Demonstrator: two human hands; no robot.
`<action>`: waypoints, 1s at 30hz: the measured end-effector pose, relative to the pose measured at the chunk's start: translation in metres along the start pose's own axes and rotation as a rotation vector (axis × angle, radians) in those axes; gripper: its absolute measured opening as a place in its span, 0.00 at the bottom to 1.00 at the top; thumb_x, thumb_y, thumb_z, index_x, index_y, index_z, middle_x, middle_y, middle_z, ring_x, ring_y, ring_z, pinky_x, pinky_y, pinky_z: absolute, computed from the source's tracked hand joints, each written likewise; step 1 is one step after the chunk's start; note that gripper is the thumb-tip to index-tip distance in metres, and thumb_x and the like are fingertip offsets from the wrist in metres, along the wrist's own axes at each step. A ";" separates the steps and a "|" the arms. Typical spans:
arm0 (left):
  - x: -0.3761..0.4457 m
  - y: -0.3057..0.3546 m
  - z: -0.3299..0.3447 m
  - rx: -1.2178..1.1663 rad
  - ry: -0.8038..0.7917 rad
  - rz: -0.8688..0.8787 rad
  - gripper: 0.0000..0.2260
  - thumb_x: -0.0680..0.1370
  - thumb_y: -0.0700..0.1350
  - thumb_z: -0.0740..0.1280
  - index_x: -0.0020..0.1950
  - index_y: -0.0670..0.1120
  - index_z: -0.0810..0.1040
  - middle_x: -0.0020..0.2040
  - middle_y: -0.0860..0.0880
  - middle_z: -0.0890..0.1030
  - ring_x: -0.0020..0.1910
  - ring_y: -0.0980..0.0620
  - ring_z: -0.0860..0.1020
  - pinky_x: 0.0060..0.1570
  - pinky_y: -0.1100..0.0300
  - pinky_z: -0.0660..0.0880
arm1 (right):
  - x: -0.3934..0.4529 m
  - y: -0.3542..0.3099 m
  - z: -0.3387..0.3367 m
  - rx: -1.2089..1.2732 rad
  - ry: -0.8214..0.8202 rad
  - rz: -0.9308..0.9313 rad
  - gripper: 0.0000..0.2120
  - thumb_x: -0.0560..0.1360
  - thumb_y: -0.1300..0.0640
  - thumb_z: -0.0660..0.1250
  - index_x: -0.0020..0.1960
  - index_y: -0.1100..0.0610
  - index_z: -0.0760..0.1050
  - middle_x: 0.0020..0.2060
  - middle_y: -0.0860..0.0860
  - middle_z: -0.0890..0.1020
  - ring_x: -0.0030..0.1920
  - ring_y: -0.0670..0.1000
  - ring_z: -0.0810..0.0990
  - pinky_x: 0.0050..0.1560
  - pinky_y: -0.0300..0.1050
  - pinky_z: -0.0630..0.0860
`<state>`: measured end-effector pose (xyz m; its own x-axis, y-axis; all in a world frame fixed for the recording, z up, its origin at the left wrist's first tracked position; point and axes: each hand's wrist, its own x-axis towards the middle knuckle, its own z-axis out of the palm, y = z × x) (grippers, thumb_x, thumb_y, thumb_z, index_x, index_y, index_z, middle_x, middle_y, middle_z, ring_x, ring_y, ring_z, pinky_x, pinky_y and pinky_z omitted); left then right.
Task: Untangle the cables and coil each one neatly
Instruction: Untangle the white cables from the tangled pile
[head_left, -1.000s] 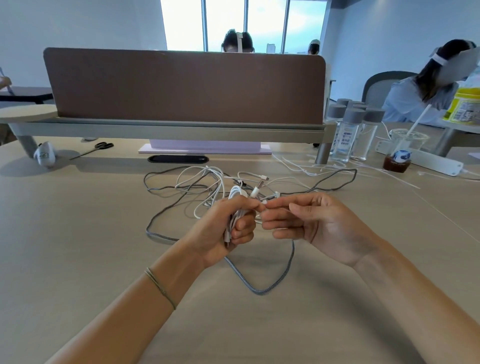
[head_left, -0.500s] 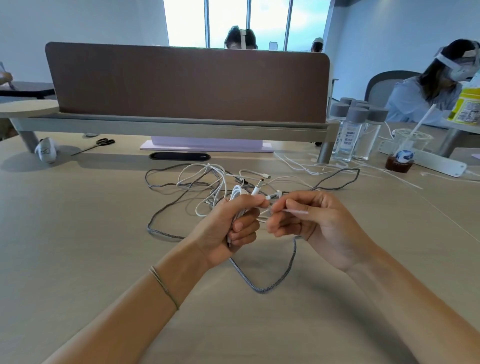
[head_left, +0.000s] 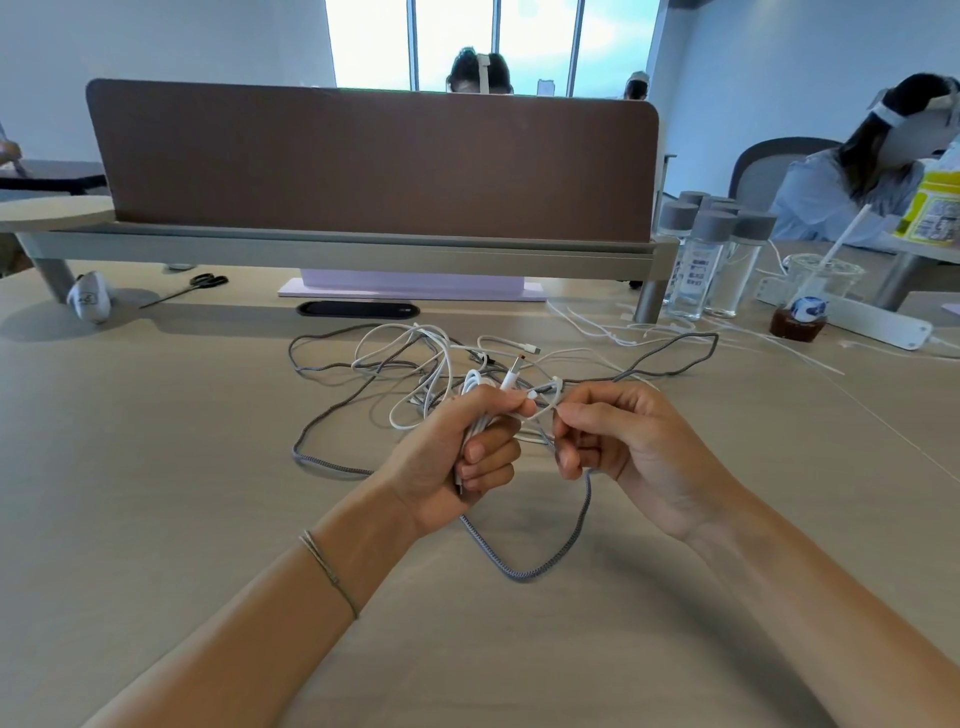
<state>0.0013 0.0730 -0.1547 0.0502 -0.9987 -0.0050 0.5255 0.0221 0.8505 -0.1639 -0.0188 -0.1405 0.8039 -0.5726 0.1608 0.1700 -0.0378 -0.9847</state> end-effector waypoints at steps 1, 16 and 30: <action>0.000 0.000 0.000 -0.005 -0.002 0.000 0.07 0.74 0.44 0.67 0.38 0.44 0.81 0.19 0.53 0.62 0.17 0.59 0.58 0.18 0.67 0.55 | 0.000 0.000 0.000 -0.003 -0.001 -0.001 0.08 0.77 0.62 0.68 0.39 0.61 0.81 0.29 0.58 0.79 0.30 0.53 0.77 0.36 0.43 0.76; 0.001 -0.002 -0.003 0.021 -0.009 -0.005 0.05 0.74 0.44 0.68 0.40 0.44 0.80 0.20 0.53 0.63 0.17 0.58 0.58 0.18 0.66 0.56 | 0.000 0.001 -0.001 -0.015 -0.024 0.015 0.08 0.75 0.60 0.70 0.39 0.61 0.81 0.29 0.58 0.79 0.30 0.52 0.76 0.35 0.41 0.76; 0.001 -0.007 -0.002 0.195 -0.001 0.022 0.07 0.76 0.43 0.67 0.39 0.43 0.79 0.21 0.51 0.63 0.17 0.58 0.59 0.20 0.65 0.57 | 0.000 0.004 -0.001 -0.023 0.006 -0.007 0.07 0.73 0.59 0.71 0.48 0.61 0.81 0.32 0.58 0.81 0.29 0.52 0.77 0.36 0.43 0.77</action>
<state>-0.0004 0.0717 -0.1618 0.0587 -0.9982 0.0148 0.3497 0.0345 0.9362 -0.1639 -0.0192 -0.1444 0.7992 -0.5774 0.1672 0.1621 -0.0608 -0.9849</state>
